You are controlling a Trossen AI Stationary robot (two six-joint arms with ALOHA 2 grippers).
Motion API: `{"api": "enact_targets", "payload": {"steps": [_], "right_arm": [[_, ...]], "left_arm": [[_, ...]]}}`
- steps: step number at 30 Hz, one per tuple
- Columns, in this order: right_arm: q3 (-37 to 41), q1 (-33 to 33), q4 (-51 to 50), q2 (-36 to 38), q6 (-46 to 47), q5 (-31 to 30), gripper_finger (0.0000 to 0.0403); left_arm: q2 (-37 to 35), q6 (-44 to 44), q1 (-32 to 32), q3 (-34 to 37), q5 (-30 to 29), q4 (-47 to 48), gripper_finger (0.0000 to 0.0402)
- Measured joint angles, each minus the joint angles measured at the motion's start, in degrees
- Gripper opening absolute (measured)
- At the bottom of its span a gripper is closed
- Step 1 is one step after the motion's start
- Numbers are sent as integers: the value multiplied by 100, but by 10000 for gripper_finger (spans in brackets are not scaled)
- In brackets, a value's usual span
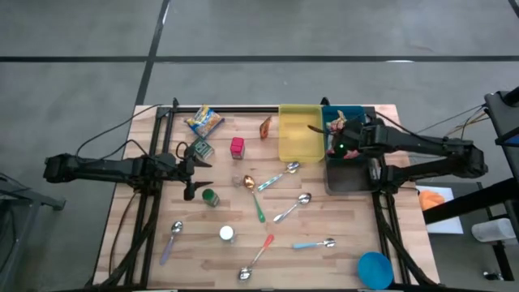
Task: Pick & Place Food Item
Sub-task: Put the blue noodle pack into the blue bin
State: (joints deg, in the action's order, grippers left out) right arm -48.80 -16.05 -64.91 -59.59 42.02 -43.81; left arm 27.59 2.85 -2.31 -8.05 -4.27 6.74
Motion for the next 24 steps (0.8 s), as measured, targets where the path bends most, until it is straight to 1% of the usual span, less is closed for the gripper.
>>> {"api": "enact_targets", "payload": {"steps": [5,7,9,11,14,19,22,24], "right_arm": [[-411,208,153,130,-26,268,251],[-527,349,289,185,-230,441,251],[-588,508,651,250,-567,606,251],[-606,679,1174,311,-878,670,251],[-507,931,2218,437,-1324,818,251],[-186,1367,3713,555,-1838,1634,251],[187,1709,4641,560,-2077,1690,251],[494,1937,5440,543,-2225,1689,251]], "left_arm": [[0,4,0,0,0,0,300],[0,13,1,0,0,0,300],[0,13,-1,0,-2,0,300],[1,13,0,0,0,0,301],[2,13,-1,0,0,0,301],[0,13,0,0,-1,0,301],[1,11,0,0,-1,0,301],[0,11,1,0,0,0,301]]}}
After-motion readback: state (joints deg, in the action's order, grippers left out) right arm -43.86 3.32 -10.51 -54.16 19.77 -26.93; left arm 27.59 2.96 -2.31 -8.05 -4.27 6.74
